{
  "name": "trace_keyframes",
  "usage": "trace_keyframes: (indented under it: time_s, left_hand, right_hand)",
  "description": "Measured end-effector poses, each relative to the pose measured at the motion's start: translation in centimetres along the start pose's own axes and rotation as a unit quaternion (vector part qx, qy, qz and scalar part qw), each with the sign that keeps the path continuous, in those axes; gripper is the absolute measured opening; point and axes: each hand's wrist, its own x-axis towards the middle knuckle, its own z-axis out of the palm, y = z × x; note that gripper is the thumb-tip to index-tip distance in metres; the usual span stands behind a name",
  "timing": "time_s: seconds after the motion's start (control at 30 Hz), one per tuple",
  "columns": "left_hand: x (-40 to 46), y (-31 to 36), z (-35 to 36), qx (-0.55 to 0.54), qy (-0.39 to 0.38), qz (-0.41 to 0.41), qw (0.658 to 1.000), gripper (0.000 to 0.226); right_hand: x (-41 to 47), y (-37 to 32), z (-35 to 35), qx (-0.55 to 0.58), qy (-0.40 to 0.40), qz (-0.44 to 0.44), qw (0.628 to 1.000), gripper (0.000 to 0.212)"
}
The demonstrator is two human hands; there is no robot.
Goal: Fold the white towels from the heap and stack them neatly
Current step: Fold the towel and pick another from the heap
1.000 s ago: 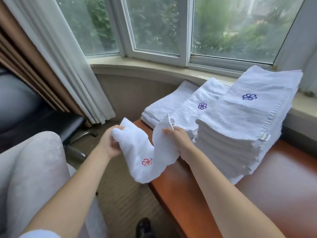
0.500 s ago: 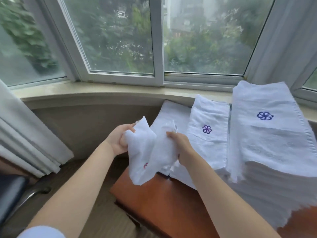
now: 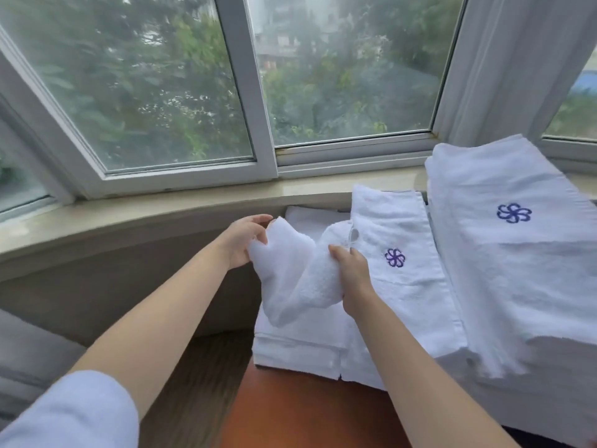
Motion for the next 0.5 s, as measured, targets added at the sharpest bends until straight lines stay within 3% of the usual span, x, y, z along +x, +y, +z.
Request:
trace_keyframes:
  time_s: [0.13,0.27,0.33,0.43,0.5]
  left_hand:
    - [6.3,1.8,0.2,0.134,-0.065,0.087,0.985,0.051]
    - [12.3,2.2,1.3,0.315,-0.112,0.187,0.924,0.042]
    - [14.7,2.7,2.3,0.335,-0.116,0.249,0.901,0.041]
    - [17.2,4.3,3.6,0.287,-0.09,0.331,0.894,0.045]
    - [19.1,4.5,4.1,0.322,-0.052,0.397,0.858,0.044]
  right_hand:
    - [1.4,0.4,1.4,0.018,0.094,-0.034,0.995,0.009]
    - [1.1,2.2,3.7,0.054,0.21,-0.049,0.975,0.02]
    - [0.7,3.2,5.1,0.071,0.264,-0.071,0.959,0.018]
    - [-0.1,4.7,7.3,0.11,0.331,-0.135,0.927,0.008]
    - [-0.2,6.3,8.5,0.109,0.36,-0.126,0.918,0.016]
